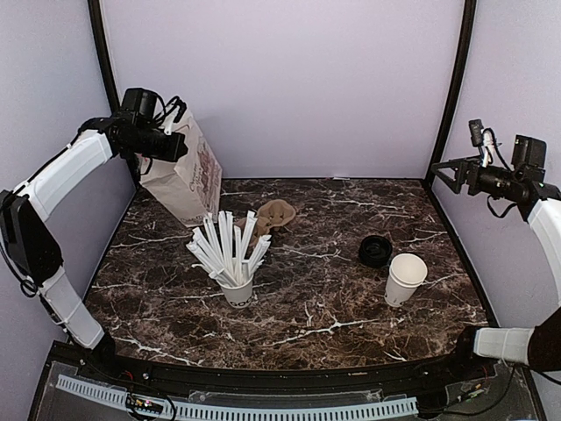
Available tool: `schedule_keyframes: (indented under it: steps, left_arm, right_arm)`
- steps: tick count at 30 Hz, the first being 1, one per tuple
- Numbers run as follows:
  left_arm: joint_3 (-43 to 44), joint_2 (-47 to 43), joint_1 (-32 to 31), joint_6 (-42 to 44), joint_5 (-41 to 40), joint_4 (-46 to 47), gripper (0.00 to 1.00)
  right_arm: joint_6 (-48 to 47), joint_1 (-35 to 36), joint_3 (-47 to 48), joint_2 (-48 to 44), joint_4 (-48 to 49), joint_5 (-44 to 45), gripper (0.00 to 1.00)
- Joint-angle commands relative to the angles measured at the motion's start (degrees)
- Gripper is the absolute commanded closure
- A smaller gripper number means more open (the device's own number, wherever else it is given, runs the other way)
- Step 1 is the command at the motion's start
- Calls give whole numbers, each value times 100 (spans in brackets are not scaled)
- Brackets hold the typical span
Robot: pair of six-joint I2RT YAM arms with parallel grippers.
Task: Pack the takeout coffee
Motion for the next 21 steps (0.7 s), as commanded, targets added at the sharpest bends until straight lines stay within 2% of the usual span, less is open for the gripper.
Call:
schedule_keyframes:
  steps: [1,8,13,17,21]
  left_arm:
    - [559,205,26,313,298,-12,100]
    - [1085,489,26,279,340,-317,100]
    - [1885,585,26,316,76,-1370,100]
    - [1793,206,26,515,-502,-1627,100]
    - [1644,-85,19,661,-516,-1844,100]
  right_arm:
    - [52,-37,-52,-131,173,36,1]
    - [78,-37,-64,-139,190,18,1]
    - [78,-35,-101,-186,183,18,1]
    - [112,-33,-142,-174,239,-16,1]
    - [183,-37,-124,-120,269,-57,1]
